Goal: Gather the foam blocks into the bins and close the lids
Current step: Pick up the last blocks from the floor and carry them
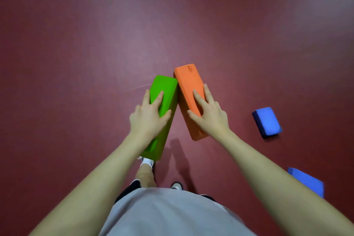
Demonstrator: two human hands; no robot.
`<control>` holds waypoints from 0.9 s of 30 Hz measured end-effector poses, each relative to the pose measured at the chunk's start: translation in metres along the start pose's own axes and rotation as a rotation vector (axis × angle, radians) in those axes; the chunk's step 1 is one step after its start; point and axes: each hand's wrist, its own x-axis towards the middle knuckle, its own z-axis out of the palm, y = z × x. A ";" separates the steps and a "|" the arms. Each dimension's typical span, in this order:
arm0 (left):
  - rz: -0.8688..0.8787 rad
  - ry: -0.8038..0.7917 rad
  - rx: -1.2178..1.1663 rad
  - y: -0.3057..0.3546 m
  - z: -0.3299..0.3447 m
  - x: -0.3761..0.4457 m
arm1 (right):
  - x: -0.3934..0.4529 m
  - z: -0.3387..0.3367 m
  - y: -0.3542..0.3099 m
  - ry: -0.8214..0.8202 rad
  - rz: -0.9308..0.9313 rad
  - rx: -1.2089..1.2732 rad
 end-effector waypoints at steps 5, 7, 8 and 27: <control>-0.271 0.102 -0.070 -0.064 -0.013 -0.065 | -0.016 0.014 -0.074 -0.081 -0.281 -0.081; -0.363 0.146 -0.090 -0.092 -0.021 -0.089 | -0.022 0.025 -0.110 -0.111 -0.379 -0.090; -0.405 0.167 -0.094 -0.108 -0.025 -0.102 | -0.025 0.030 -0.129 -0.126 -0.425 -0.093; -1.133 0.429 -0.181 -0.489 -0.098 -0.405 | -0.207 0.226 -0.569 -0.376 -1.256 -0.165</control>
